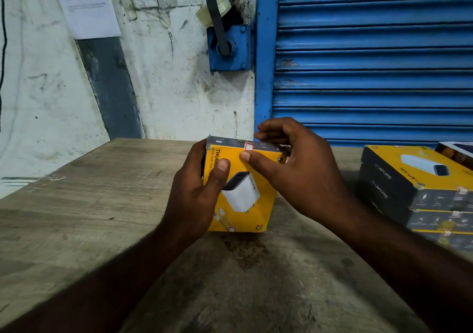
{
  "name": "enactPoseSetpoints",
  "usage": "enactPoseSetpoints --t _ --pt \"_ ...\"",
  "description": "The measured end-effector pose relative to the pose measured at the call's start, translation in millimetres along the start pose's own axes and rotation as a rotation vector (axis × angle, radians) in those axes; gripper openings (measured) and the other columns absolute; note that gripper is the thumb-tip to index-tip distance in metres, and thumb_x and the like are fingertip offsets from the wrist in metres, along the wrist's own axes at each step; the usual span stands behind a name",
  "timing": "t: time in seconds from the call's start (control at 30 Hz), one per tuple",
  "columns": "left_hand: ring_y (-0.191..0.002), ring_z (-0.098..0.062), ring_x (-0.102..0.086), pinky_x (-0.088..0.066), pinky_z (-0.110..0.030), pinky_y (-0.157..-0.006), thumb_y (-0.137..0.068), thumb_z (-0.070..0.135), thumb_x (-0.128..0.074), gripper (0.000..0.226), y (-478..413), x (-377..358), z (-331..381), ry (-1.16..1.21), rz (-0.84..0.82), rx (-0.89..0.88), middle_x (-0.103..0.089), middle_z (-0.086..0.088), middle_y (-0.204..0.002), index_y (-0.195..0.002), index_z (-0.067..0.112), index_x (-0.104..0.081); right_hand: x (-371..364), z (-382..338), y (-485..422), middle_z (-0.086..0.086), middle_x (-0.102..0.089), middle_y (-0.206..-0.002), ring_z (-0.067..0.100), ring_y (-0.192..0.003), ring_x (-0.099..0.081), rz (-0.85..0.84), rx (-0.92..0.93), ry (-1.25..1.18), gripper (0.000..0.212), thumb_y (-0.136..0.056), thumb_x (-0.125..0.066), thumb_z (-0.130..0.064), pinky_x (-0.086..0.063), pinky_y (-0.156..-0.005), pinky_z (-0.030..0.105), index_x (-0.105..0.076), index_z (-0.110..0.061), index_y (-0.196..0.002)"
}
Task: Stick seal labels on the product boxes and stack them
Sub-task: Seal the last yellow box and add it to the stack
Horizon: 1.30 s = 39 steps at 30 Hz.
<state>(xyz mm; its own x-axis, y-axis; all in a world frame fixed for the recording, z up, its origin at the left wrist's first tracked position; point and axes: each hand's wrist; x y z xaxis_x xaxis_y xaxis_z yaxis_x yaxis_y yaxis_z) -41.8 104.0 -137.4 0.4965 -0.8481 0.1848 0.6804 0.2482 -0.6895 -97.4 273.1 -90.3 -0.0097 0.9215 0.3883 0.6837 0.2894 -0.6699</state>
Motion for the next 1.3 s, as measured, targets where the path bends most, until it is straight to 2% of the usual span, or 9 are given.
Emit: enactPoseSetpoints --t 0.2,0.43,0.57,0.67,0.8,0.87,1.0,1.13,1.3 --pt "-0.092 -0.004 -0.068 -0.051 -0.016 -0.079 -0.089 0.052 -0.048 0.035 -1 -1 -4 0.042 0.011 0.025 -0.071 0.018 -0.1 -0.116 0.031 -0.057 -2 11 -3 -0.008 -0.072 -0.107 0.004 -0.094 -0.07 -0.103 -0.191 -0.256 0.04 -0.079 -0.082 -0.034 -0.06 -0.085 0.03 -0.066 -0.025 -0.115" --pt "-0.101 -0.005 -0.068 -0.052 -0.021 -0.086 -0.096 0.042 -0.049 0.031 2 -5 -4 0.089 0.003 0.058 -0.07 0.018 -0.107 -0.125 0.031 -0.053 -3 14 1 -0.01 -0.068 -0.111 0.005 -0.097 -0.069 -0.142 -0.157 -0.292 0.034 -0.091 -0.073 -0.022 -0.059 -0.086 0.031 -0.06 -0.026 -0.122" --pt "-0.112 -0.002 -0.064 -0.051 -0.025 -0.095 -0.096 0.039 -0.044 0.045 4 -8 -2 0.091 0.001 0.067 -0.066 0.027 -0.117 -0.141 0.033 -0.043 -4 8 6 -0.017 -0.066 -0.106 -0.002 -0.094 -0.067 -0.093 -0.117 -0.258 0.033 -0.09 -0.073 -0.03 -0.056 -0.079 0.019 -0.059 -0.03 -0.12" --pt "-0.103 -0.005 -0.068 -0.053 -0.034 -0.094 -0.094 0.044 -0.047 0.054 5 -8 0 0.084 0.042 0.084 -0.069 0.024 -0.11 -0.146 0.036 -0.039 -6 6 8 -0.015 -0.066 -0.107 0.0 -0.093 -0.066 -0.106 -0.104 -0.246 0.032 -0.092 -0.072 -0.025 -0.056 -0.078 0.02 -0.057 -0.029 -0.12" --pt "-0.096 0.005 -0.067 -0.051 -0.014 -0.083 -0.09 0.05 -0.049 0.064 4 -7 4 0.007 0.106 0.071 -0.065 0.039 -0.102 -0.15 0.032 -0.038 -10 7 13 -0.009 -0.065 -0.116 0.007 -0.098 -0.066 -0.18 -0.054 -0.224 0.032 -0.096 -0.062 -0.022 -0.058 -0.084 0.033 -0.055 -0.026 -0.127" --pt "-0.095 0.01 -0.065 -0.048 -0.008 -0.077 -0.087 0.052 -0.053 0.068 4 -8 7 -0.012 0.135 0.065 -0.06 0.045 -0.102 -0.149 0.029 -0.039 -10 7 14 -0.009 -0.064 -0.116 0.008 -0.099 -0.065 -0.202 -0.047 -0.256 0.038 -0.09 -0.054 -0.024 -0.056 -0.084 0.032 -0.055 -0.026 -0.128" --pt "-0.093 0.01 -0.065 -0.05 -0.008 -0.072 -0.081 0.054 -0.063 0.071 5 -10 14 0.017 0.175 0.052 -0.06 0.045 -0.102 -0.144 0.028 -0.044 -8 8 18 -0.01 -0.063 -0.119 0.006 -0.105 -0.062 -0.232 -0.035 -0.349 0.042 -0.087 -0.045 -0.022 -0.05 -0.084 0.019 -0.056 -0.024 -0.128" --pt "-0.088 0.001 -0.07 -0.056 -0.017 -0.073 -0.079 0.05 -0.073 0.069 8 -12 17 0.082 0.19 0.074 -0.067 0.032 -0.102 -0.139 0.033 -0.046 -10 8 20 -0.008 -0.062 -0.125 0.008 -0.115 -0.059 -0.226 -0.014 -0.375 0.044 -0.087 -0.044 -0.022 -0.05 -0.094 0.025 -0.055 -0.022 -0.129" --pt "-0.086 0.001 -0.07 -0.052 -0.012 -0.073 -0.089 0.032 -0.067 0.059 8 -13 13 0.089 0.129 0.048 -0.069 0.03 -0.097 -0.143 0.027 -0.043 -11 9 19 -0.011 -0.064 -0.119 0.006 -0.11 -0.063 -0.197 -0.042 -0.41 0.038 -0.089 -0.052 -0.031 -0.051 -0.09 0.022 -0.057 -0.023 -0.126"
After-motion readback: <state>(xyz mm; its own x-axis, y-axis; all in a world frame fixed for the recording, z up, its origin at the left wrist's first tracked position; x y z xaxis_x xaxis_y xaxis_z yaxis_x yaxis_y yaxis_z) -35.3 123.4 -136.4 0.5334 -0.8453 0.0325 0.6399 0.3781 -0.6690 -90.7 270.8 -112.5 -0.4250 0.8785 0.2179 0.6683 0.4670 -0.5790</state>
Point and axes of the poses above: each hand's wrist, its own y-axis away from the middle knuckle, its own x-axis out of the back of the hand, z = x × y
